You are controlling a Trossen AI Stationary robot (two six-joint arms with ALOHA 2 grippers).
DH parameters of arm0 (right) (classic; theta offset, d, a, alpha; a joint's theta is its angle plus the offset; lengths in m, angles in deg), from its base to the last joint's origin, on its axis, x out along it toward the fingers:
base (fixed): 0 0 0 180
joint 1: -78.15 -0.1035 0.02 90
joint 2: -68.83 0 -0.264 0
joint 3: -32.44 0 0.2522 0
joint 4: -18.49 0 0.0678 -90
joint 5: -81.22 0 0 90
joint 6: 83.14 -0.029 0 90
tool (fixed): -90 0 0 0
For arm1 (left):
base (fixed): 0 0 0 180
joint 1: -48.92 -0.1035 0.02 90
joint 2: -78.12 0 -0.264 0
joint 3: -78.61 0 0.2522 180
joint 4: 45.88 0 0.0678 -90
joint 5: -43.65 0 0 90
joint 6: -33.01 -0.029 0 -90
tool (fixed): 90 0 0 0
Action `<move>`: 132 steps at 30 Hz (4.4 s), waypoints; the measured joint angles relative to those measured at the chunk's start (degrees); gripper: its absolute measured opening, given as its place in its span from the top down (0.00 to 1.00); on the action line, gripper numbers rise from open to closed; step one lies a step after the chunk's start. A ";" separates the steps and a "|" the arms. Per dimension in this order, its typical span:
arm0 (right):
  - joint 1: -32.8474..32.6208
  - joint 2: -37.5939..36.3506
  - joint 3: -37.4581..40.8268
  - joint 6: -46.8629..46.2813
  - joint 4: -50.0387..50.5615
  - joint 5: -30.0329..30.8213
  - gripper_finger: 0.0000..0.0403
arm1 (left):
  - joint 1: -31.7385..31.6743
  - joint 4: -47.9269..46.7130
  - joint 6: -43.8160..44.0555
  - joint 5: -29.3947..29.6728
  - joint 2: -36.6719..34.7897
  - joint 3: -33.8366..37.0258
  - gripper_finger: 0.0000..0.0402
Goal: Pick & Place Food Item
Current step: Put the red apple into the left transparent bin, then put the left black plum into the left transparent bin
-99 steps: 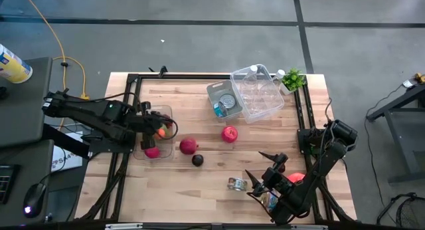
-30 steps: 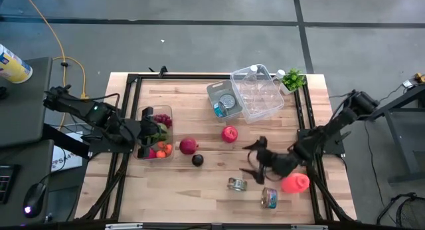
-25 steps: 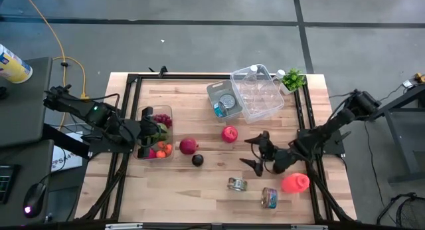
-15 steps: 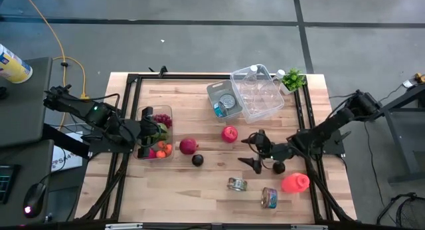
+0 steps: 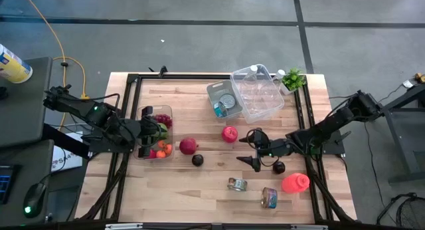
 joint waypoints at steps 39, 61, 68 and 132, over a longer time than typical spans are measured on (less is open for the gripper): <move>13.91 23.06 -0.07 15.50 -19.21 6.18 0.01 | -0.01 12.05 -6.00 -0.35 0.00 5.27 0.70; 16.70 26.84 -3.85 12.32 -15.14 0.89 0.14 | 0.04 15.72 -6.33 -1.29 7.53 5.29 0.70; 15.49 26.39 -3.78 10.02 -15.39 -1.09 0.20 | 0.04 19.09 -6.19 -1.66 12.51 5.29 0.70; 18.83 62.82 -86.82 30.27 10.11 -23.80 0.01 | 23.32 16.61 -0.97 20.76 -2.80 5.25 0.70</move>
